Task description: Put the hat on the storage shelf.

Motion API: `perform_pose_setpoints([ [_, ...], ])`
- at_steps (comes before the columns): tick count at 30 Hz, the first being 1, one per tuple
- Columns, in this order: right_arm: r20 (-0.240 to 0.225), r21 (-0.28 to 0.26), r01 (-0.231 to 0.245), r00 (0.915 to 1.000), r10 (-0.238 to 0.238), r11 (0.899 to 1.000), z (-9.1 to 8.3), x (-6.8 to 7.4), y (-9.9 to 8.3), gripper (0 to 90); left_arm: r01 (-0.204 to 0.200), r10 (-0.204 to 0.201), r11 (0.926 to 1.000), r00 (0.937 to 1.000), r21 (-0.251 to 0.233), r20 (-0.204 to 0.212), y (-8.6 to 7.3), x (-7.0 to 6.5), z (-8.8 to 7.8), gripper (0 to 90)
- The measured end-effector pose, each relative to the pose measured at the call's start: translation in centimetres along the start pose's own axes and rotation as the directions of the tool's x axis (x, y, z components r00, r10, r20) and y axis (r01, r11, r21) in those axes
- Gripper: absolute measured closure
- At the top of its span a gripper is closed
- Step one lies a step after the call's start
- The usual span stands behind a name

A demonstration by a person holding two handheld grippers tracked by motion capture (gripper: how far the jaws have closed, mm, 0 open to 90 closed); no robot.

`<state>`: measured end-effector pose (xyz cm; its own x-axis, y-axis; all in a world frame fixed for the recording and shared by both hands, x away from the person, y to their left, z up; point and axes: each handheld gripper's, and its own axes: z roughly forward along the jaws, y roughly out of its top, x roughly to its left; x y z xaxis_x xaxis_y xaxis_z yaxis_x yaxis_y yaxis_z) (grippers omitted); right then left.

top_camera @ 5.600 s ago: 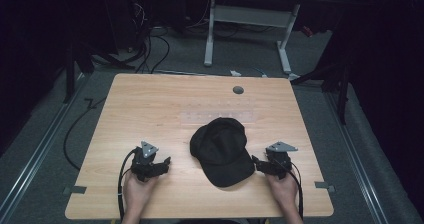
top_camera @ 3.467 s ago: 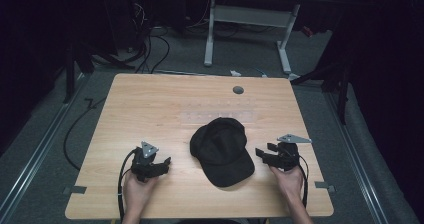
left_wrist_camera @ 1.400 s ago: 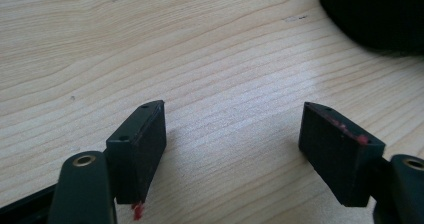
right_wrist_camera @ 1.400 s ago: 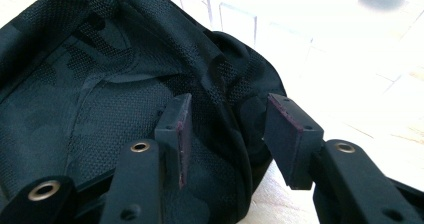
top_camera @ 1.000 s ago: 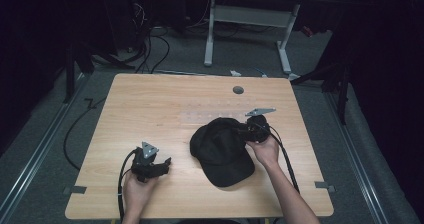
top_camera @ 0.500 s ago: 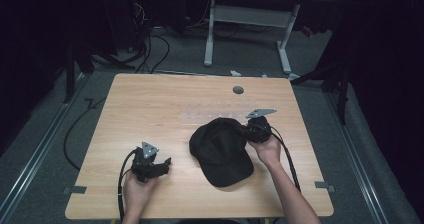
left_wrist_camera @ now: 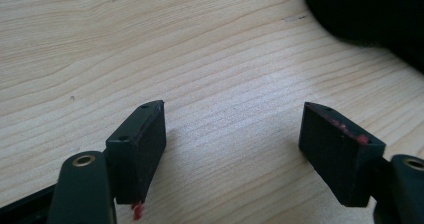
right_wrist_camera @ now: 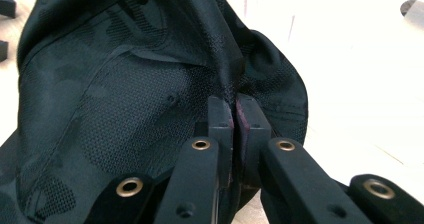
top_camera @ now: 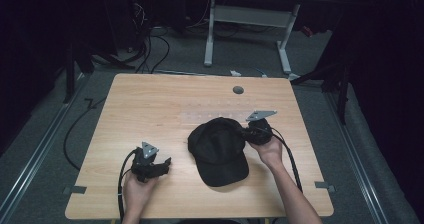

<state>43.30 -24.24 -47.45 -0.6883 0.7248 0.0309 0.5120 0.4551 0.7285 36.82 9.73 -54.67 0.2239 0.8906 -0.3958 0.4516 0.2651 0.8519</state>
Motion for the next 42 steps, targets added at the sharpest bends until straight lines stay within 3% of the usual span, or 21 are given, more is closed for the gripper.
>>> perform_pose_setpoints([
  [13, -0.035, -0.066, 0.024, 0.999, -0.027, 0.998, -1.9, 0.7, 0.2, 87.8, 0.004, -0.004, 1.0, 1.0, -0.001, 0.001, 0.0, 0.0, 0.0, 27.1],
  [21, -0.045, -0.156, 0.026, 0.9984, -0.033, 0.987, -4.4, 1.2, 0.8, 87.9, 0.003, -0.003, 1.0, 1.0, -0.001, 0.001, 0.0, 0.0, 0.0, 27.3],
  [29, -0.039, -0.192, 0.04, 0.9981, -0.048, 0.981, -6.2, 1.4, 0.8, 87.9, 0.007, -0.007, 1.0, 1.0, -0.001, 0.004, 0.0, 0.0, 0.0, 27.9],
  [37, -0.034, -0.248, 0.034, 0.9984, -0.044, 0.968, -7.8, 1.1, 0.7, 87.9, 0.001, -0.001, 0.9999, 0.9995, 0.015, 0.03, 0.0, 0.0, -0.1, 24.9],
  [38, -0.032, -0.253, 0.035, 0.9985, -0.044, 0.967, -7.9, 1.1, 0.7, 87.9, 0.0, -0.002, 0.9992, 0.9977, 0.039, 0.068, 0.1, 0.0, -0.3, 24.4],
  [42, -0.031, -0.267, 0.037, 0.9984, -0.047, 0.963, -8.4, 1.1, 0.6, 87.9, 0.033, -0.039, 0.997, 0.9944, 0.07, 0.098, 0.4, 0.0, -0.5, 24.3],
])
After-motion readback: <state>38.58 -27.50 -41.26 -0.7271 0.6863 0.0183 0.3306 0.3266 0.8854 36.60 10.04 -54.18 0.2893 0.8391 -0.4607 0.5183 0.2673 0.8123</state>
